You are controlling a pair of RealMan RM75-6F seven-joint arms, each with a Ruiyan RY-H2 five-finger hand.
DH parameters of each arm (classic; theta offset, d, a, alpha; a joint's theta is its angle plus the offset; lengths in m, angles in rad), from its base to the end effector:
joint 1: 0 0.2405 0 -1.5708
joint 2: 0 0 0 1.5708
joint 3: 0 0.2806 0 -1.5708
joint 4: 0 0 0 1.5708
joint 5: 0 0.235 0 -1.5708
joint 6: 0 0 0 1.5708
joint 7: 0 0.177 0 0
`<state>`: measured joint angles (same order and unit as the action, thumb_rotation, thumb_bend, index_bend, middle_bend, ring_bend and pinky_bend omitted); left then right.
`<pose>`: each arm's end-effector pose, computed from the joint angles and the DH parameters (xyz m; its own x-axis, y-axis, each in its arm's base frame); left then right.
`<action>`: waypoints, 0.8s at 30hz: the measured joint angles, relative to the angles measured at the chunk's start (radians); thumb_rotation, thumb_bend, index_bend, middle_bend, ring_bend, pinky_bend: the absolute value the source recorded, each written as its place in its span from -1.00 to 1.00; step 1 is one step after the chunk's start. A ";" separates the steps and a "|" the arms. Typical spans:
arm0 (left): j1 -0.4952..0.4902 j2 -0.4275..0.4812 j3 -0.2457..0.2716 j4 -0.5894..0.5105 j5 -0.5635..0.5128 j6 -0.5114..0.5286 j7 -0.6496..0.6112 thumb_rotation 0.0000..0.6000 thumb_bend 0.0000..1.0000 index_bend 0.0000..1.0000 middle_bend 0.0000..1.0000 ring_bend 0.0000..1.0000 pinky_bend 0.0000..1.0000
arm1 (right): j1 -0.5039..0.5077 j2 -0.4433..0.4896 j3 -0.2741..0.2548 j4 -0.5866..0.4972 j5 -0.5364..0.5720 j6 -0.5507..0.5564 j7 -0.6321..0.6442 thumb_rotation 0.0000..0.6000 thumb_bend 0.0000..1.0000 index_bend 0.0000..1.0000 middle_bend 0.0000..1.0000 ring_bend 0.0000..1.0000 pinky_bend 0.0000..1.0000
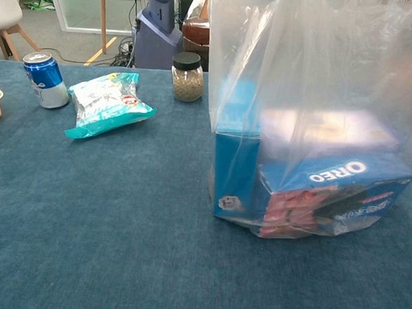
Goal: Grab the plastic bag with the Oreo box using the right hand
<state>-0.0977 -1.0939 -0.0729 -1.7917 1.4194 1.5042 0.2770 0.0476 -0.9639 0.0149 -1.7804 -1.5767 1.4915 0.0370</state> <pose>-0.3111 0.2235 0.1492 0.4982 -0.0168 0.8669 0.8665 0.0466 -0.4971 -0.3154 -0.1953 0.1727 0.3551 -0.0481 0.9336 -0.9343 -0.0511 0.3527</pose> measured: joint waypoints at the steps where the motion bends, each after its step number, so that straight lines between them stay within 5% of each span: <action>1: 0.001 0.000 0.000 0.000 0.000 0.000 0.000 1.00 -0.09 -1.00 -1.00 -1.00 -1.00 | 0.000 0.000 -0.001 -0.001 0.000 -0.002 0.000 1.00 -0.93 -1.00 -0.72 -0.99 -0.81; 15: 0.009 0.006 0.003 -0.006 0.009 0.015 -0.006 1.00 -0.09 -1.00 -1.00 -1.00 -1.00 | 0.009 0.048 0.004 -0.022 -0.026 0.003 0.060 1.00 -0.99 -1.00 -0.72 -0.99 -0.81; 24: 0.020 0.010 0.007 -0.012 0.014 0.027 -0.007 1.00 -0.09 -1.00 -1.00 -1.00 -1.00 | 0.072 0.170 0.018 -0.092 -0.048 -0.068 0.246 1.00 -1.00 -1.00 -0.73 -0.99 -0.81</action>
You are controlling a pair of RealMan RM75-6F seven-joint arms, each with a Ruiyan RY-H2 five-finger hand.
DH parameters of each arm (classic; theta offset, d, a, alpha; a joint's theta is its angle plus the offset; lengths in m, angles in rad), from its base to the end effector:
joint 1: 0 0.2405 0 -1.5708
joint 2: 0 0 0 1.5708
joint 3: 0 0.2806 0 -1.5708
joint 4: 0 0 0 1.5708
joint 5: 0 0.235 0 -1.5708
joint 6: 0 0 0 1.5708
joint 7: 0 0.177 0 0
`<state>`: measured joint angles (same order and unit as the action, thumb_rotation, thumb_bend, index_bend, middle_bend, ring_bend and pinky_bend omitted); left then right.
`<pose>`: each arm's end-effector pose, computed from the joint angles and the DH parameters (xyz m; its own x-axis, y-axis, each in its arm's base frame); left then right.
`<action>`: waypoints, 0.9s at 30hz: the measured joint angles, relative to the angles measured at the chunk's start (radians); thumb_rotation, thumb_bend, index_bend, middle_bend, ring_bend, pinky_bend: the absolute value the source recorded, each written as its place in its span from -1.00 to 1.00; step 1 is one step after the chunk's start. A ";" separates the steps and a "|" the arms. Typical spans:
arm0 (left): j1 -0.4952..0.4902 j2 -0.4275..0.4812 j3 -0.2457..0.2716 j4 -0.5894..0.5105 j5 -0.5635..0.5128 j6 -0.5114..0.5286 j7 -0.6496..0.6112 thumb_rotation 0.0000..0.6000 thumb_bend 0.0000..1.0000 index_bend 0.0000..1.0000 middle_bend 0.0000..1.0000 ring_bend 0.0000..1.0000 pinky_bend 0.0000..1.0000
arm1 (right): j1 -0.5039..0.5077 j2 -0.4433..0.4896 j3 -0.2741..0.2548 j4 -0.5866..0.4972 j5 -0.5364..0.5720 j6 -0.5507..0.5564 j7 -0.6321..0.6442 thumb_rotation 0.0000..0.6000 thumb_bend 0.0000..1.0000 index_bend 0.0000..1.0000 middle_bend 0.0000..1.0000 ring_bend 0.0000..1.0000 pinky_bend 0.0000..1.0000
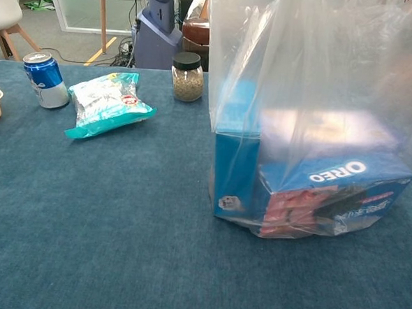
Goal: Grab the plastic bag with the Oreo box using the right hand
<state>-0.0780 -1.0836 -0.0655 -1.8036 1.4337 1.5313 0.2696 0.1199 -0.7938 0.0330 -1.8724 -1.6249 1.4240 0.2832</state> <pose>-0.3108 0.2155 0.1543 0.4931 -0.0298 0.8694 0.8693 0.0560 -0.4911 -0.2828 -0.2183 0.2052 0.2106 -0.1035 0.9721 -0.9699 -0.1463 0.1945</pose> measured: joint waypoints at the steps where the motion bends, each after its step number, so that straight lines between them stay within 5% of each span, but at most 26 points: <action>1: 0.002 0.001 0.000 -0.001 0.001 0.002 0.000 1.00 -0.09 -1.00 -1.00 -1.00 -1.00 | 0.015 0.019 0.002 -0.010 -0.001 -0.021 0.036 1.00 -1.00 -1.00 -0.74 -0.99 -0.81; 10: 0.012 0.006 0.003 -0.006 -0.001 0.012 0.004 1.00 -0.09 -1.00 -1.00 -1.00 -1.00 | 0.146 0.123 0.046 -0.030 0.000 -0.162 0.263 1.00 -1.00 -1.00 -0.74 -0.99 -0.81; 27: 0.018 0.007 0.001 -0.012 -0.009 0.014 0.017 1.00 -0.09 -1.00 -1.00 -1.00 -1.00 | 0.333 0.123 0.094 0.029 -0.046 -0.320 0.558 1.00 -1.00 -1.00 -0.78 -0.99 -0.81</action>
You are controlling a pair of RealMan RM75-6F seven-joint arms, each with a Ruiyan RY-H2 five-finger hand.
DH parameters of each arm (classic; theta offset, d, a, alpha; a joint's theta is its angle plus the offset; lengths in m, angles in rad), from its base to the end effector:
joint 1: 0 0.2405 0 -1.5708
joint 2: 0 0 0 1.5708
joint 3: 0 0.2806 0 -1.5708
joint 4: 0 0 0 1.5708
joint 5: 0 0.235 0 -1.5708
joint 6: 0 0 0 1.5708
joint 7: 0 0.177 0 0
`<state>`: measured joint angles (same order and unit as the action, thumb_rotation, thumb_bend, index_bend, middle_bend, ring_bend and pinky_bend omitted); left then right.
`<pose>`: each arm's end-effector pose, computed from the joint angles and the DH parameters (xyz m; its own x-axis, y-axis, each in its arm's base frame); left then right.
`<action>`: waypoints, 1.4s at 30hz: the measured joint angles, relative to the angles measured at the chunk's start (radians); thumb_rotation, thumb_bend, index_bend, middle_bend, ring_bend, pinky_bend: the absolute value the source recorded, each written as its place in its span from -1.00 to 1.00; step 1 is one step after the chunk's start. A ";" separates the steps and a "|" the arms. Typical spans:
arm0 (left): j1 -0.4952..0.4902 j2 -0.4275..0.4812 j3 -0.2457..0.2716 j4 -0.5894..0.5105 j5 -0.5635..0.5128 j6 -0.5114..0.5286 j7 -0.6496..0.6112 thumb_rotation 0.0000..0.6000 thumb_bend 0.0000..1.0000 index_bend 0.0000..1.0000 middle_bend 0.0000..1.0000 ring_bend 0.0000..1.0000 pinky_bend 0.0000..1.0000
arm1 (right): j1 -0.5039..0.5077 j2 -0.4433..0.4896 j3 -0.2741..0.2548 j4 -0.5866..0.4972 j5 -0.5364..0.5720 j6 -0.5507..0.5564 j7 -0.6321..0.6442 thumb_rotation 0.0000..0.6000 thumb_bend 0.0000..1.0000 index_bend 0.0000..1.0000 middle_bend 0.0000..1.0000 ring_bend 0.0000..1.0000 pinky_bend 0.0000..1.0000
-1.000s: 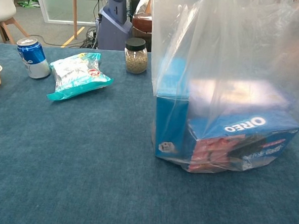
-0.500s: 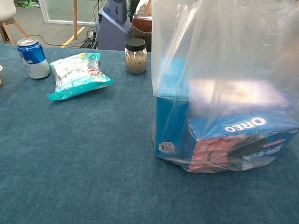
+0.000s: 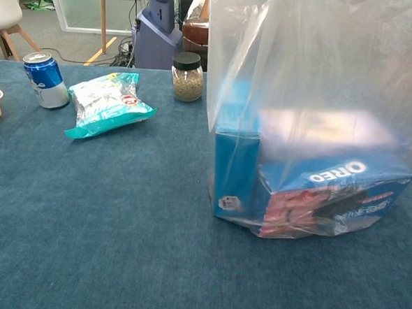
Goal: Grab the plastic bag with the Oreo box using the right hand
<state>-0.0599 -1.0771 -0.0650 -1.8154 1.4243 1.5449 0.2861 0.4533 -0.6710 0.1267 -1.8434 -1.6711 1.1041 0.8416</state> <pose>-0.3136 0.2093 0.1581 0.5037 -0.0293 0.8634 0.8620 0.0839 -0.5000 -0.2108 -0.3182 0.2101 -0.0324 -0.3737 0.9270 -0.9476 -0.2834 -0.1473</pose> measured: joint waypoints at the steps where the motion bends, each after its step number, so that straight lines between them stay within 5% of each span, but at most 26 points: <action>1: 0.000 0.000 -0.001 0.000 0.000 0.000 0.000 1.00 -0.09 -1.00 -1.00 -1.00 -1.00 | 0.012 -0.001 0.002 0.003 -0.006 -0.007 0.023 1.00 -1.00 -1.00 -0.78 -0.99 -0.81; 19: 0.009 0.013 -0.001 -0.015 0.002 0.011 0.006 1.00 -0.09 -1.00 -1.00 -1.00 -1.00 | 0.244 -0.055 -0.030 0.059 -0.185 -0.108 0.394 1.00 -1.00 -1.00 -0.76 -0.99 -0.81; 42: 0.015 0.016 -0.001 -0.025 -0.003 0.012 0.018 1.00 -0.09 -1.00 -1.00 -1.00 -1.00 | 0.343 -0.134 -0.096 0.098 -0.175 -0.133 0.344 1.00 -1.00 -0.98 -0.71 -0.98 -0.81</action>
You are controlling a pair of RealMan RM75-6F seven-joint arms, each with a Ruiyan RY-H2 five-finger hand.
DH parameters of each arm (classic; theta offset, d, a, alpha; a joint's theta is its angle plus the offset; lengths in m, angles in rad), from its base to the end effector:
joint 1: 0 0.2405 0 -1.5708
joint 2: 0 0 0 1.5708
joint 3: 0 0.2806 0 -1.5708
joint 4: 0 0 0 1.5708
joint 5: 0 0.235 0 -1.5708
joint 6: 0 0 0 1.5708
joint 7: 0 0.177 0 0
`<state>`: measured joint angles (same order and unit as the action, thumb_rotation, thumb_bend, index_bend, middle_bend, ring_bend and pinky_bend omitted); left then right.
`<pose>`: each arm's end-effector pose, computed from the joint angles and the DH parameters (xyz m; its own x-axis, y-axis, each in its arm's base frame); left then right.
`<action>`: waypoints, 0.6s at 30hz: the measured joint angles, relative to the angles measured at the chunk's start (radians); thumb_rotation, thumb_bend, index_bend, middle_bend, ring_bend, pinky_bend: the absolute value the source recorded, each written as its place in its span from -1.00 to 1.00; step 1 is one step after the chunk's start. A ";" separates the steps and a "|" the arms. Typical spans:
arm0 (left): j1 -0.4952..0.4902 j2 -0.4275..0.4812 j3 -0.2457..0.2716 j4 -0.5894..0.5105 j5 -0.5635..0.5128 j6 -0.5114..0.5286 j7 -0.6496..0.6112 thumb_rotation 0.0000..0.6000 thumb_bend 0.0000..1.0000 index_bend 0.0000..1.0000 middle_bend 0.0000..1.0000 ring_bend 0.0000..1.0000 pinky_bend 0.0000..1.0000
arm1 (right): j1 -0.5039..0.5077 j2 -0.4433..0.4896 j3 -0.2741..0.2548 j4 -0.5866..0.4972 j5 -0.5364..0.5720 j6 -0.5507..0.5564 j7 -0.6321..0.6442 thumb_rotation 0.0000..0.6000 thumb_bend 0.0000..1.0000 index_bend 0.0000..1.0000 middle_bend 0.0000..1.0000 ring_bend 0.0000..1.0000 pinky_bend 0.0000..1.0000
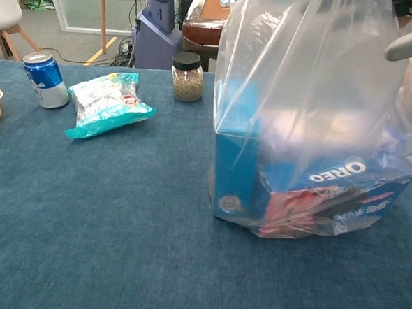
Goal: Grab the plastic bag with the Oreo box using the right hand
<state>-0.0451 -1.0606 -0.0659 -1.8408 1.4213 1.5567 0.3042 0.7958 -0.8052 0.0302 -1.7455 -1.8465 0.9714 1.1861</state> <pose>-0.3122 0.2044 0.1636 0.5126 -0.0311 0.8581 0.8556 0.1016 -0.5075 -0.1395 -0.3572 0.1379 -0.0351 -0.6804 0.7320 -0.8648 -0.3464 -0.3635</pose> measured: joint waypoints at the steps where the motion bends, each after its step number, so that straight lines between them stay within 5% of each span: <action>1: 0.000 0.000 0.000 0.000 -0.001 0.000 0.000 1.00 -0.09 -1.00 -1.00 -1.00 -1.00 | 0.009 -0.004 -0.002 0.001 -0.002 -0.006 0.002 1.00 -1.00 -0.98 -0.71 -0.98 -0.81; 18: 0.016 0.008 0.003 -0.004 0.001 0.017 -0.011 1.00 -0.09 -1.00 -1.00 -1.00 -1.00 | 0.140 -0.075 0.005 -0.005 -0.035 0.008 0.110 1.00 -1.00 -0.97 -0.70 -0.97 -0.81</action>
<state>-0.0294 -1.0526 -0.0630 -1.8450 1.4219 1.5737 0.2935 0.9362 -0.8799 0.0348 -1.7502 -1.8812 0.9789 1.2959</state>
